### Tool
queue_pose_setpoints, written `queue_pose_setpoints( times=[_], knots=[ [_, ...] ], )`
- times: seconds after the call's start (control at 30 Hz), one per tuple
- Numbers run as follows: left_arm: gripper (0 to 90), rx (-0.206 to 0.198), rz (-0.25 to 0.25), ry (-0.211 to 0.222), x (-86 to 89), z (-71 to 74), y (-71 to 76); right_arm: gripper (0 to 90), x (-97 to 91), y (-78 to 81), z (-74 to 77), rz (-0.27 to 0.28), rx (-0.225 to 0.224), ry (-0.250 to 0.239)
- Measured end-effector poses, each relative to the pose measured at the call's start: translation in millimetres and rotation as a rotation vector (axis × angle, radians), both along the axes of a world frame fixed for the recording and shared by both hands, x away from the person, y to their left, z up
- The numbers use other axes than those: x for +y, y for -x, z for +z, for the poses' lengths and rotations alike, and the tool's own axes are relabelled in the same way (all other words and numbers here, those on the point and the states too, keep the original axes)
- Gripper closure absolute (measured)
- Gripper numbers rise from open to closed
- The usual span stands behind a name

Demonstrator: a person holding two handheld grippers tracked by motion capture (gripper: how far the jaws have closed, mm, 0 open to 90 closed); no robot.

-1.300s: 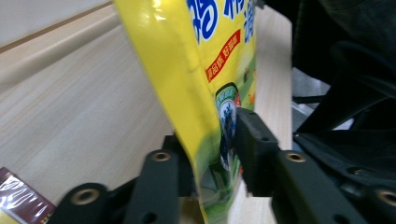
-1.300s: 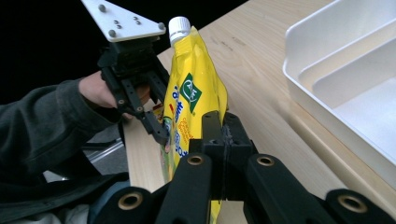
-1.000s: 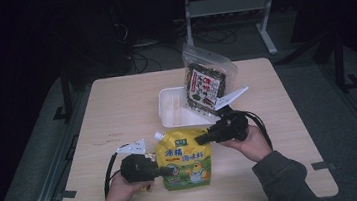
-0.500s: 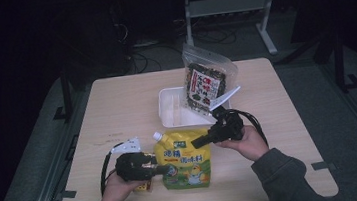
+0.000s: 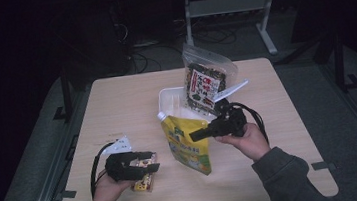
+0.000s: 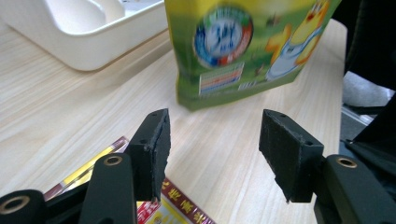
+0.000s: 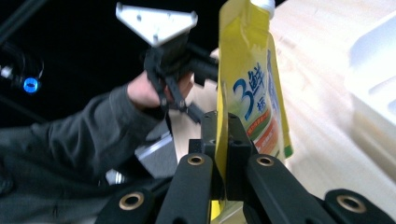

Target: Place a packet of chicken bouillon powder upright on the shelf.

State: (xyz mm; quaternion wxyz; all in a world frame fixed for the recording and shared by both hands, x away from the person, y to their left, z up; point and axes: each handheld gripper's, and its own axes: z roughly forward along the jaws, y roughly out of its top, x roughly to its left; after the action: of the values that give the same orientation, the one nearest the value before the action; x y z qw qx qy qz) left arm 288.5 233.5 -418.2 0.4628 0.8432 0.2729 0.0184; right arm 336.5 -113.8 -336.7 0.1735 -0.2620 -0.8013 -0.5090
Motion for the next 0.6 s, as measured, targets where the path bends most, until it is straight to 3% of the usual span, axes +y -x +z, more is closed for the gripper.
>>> queue_pose_setpoints(
  times=[0.3,0.6],
  knots=[
    [40.5,-0.012,0.031,-0.021,6.2,1.2,1.0,89.7,1.1,-4.8,20.1,-0.093,-0.009,-0.084],
    [40.1,-0.013,0.051,-0.023,11.8,1.5,-0.1,89.7,0.7,-13.9,35.0,-0.221,-0.03,-0.112]
  ],
)
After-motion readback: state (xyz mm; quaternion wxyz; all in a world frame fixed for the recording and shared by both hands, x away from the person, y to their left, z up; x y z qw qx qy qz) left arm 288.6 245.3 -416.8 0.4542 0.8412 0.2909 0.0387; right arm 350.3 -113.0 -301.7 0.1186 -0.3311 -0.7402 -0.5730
